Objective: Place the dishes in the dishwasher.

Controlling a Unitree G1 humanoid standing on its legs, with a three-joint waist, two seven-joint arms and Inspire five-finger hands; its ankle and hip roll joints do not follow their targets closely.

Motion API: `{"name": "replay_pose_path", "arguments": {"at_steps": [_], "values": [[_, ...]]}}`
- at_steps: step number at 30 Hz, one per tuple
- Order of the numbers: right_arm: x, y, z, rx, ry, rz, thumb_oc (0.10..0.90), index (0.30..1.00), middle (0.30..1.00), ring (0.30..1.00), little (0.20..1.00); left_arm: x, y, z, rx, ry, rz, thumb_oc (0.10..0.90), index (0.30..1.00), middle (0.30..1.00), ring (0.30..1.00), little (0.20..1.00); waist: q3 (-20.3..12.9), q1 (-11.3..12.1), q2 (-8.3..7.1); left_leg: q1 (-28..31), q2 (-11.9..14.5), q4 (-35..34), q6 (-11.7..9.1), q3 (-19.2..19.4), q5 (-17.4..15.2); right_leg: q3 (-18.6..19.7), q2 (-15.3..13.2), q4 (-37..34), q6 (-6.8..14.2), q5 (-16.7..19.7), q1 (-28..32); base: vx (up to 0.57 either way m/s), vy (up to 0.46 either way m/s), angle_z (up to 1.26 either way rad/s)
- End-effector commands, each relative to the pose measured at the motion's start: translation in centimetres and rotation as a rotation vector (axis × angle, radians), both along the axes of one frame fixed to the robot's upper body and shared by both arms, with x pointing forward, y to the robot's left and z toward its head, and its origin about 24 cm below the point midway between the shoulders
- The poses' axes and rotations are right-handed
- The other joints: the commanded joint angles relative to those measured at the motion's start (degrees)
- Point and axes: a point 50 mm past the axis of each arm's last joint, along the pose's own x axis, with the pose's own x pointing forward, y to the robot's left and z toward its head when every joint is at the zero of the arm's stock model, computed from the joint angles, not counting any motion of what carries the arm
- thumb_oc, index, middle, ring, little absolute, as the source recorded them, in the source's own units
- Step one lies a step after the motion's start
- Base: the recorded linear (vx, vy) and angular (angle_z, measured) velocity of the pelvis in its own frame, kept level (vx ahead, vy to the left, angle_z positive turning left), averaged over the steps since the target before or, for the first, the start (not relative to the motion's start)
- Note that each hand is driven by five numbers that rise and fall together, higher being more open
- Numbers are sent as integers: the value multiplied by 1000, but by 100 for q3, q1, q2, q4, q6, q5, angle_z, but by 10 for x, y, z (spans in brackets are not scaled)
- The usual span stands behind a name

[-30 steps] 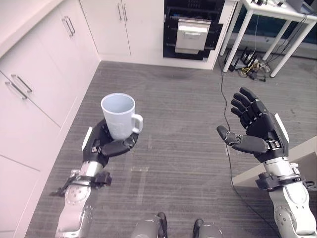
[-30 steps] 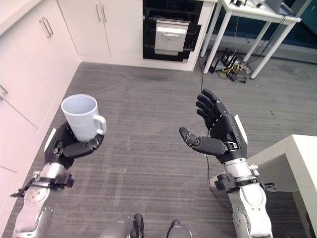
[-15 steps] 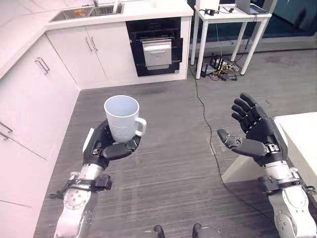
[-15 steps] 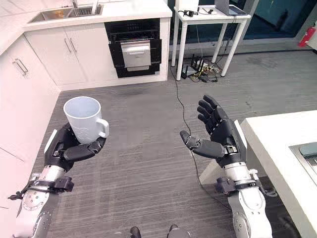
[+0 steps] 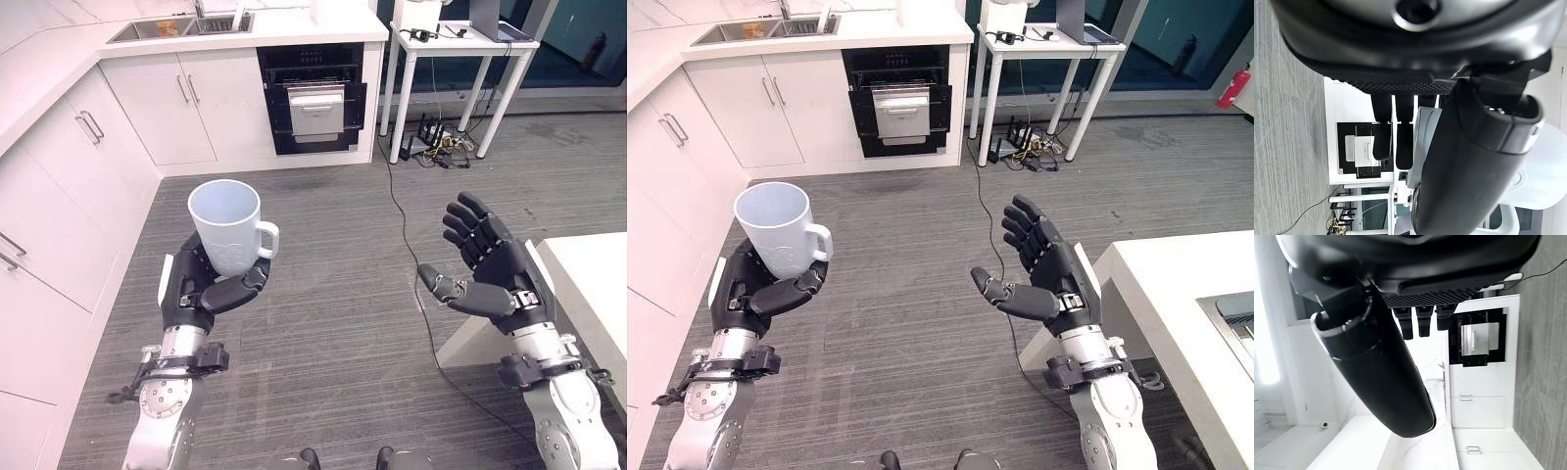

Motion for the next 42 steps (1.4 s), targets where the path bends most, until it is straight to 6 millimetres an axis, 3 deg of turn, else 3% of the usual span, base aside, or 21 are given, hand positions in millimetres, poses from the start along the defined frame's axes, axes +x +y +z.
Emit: {"name": "replay_pose_path", "arguments": {"at_steps": [1,13,15,17,19,20,22,23,25,28,34,40,42], "values": [[0,5,43,13,-270,37,800,900,900,900,900,-1,-2,50,39,-311,-25,400,300,300,300,300,-307,-35,-80,307,-252,76,-47,-650,-954,471,599,-189,106,-678,94,28,-83,2],[-3,5,40,18,-255,36,800,900,900,900,900,-4,1,49,43,-303,-13,400,300,300,300,300,-258,-52,-89,353,-150,76,-178,-634,-843,504,713,-189,14,-763,142,12,-103,2],[-4,5,41,2,-258,39,800,900,900,900,900,-4,1,49,43,-307,-17,400,300,300,300,300,-216,-42,-166,435,-177,76,-244,-530,-732,575,687,-189,-29,-771,155,30,-158,-2],[-3,5,43,-44,-263,50,800,900,900,900,900,-5,1,49,26,-318,-9,400,300,300,300,300,-86,52,-408,418,-324,376,-280,-402,-352,689,514,-189,-123,-733,217,31,-183,-9],[-3,5,41,-47,-260,48,800,900,900,900,900,-5,-1,48,10,-317,-12,400,300,300,300,300,39,89,-444,-9,-335,1169,-262,-484,-315,688,530,-189,-198,-659,230,12,-115,-21],[-2,5,39,-40,-259,37,800,900,900,900,900,-5,-3,47,13,-309,-19,400,300,300,300,300,130,92,-439,-161,-291,1050,-200,-382,-306,658,546,-189,-195,-655,285,70,-68,-13],[-2,5,39,-24,-257,34,800,900,900,900,900,-7,-2,44,19,-291,-22,400,300,300,300,300,169,109,-355,-70,-200,76,-212,-127,-154,541,565,-189,-135,-739,366,119,14,2],[-2,5,38,-22,-255,36,800,900,900,900,900,-7,-1,44,20,-286,-20,400,300,300,300,300,190,110,-271,-213,-104,76,-249,-119,-191,489,633,-189,-121,-772,399,147,103,11],[-3,5,37,-46,-250,49,800,900,900,900,900,-9,3,40,12,-272,-4,400,300,300,300,300,193,146,62,-883,176,76,-463,-337,35,388,936,-189,-139,-958,546,208,146,5],[-4,3,35,-54,-247,26,800,900,900,900,900,-6,3,37,-1,-266,-5,400,300,300,300,300,162,148,181,-1154,371,76,-549,-328,164,339,1057,-189,-214,-1160,745,281,148,-26],[-12,-5,34,-97,-217,29,800,900,900,900,900,-12,7,36,-12,-245,6,400,300,300,300,300,72,177,97,-863,206,76,-356,-333,-58,468,888,-189,-136,-1272,1073,396,265,-46],[-9,-2,39,-68,-248,13,800,900,900,900,900,-8,0,45,23,-269,-39,400,300,300,300,300,-150,427,-85,-850,-169,76,-69,-601,-212,420,665,-189,73,-1308,1354,259,236,5],[-9,-1,39,-59,-254,1,800,900,900,900,900,-8,-1,46,34,-273,-54,400,300,300,300,300,-197,458,-136,-813,-275,76,15,-664,-258,392,625,-189,182,-1078,1445,183,175,21]]}}
